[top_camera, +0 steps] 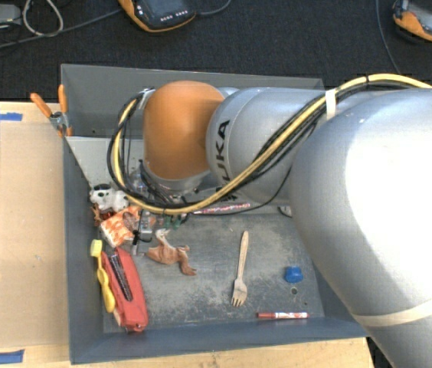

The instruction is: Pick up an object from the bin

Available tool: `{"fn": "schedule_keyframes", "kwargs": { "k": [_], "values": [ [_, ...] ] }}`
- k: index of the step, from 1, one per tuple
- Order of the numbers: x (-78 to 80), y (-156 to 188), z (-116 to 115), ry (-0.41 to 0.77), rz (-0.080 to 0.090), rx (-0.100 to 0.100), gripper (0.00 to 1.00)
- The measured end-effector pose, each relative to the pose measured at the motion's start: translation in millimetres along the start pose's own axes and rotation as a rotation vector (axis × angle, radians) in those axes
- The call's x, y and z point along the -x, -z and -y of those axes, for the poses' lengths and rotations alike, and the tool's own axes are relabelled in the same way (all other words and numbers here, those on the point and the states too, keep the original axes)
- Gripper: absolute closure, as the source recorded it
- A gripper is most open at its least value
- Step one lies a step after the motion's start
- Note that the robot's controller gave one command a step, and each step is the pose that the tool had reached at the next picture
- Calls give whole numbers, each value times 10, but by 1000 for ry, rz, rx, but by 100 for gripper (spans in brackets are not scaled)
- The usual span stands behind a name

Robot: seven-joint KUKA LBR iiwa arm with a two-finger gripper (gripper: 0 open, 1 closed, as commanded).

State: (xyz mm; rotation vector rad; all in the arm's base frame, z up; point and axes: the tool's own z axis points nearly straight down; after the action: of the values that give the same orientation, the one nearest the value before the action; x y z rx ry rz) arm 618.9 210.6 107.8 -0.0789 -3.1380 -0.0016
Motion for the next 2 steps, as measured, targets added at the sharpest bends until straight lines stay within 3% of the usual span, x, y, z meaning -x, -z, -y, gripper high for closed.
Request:
{"fn": "schedule_keyframes", "kwargs": {
  "k": [1,2],
  "values": [
    [40,174,-33,-92,4,3,0],
    [4,-358,-1,-87,7,4,0]
  ]
}}
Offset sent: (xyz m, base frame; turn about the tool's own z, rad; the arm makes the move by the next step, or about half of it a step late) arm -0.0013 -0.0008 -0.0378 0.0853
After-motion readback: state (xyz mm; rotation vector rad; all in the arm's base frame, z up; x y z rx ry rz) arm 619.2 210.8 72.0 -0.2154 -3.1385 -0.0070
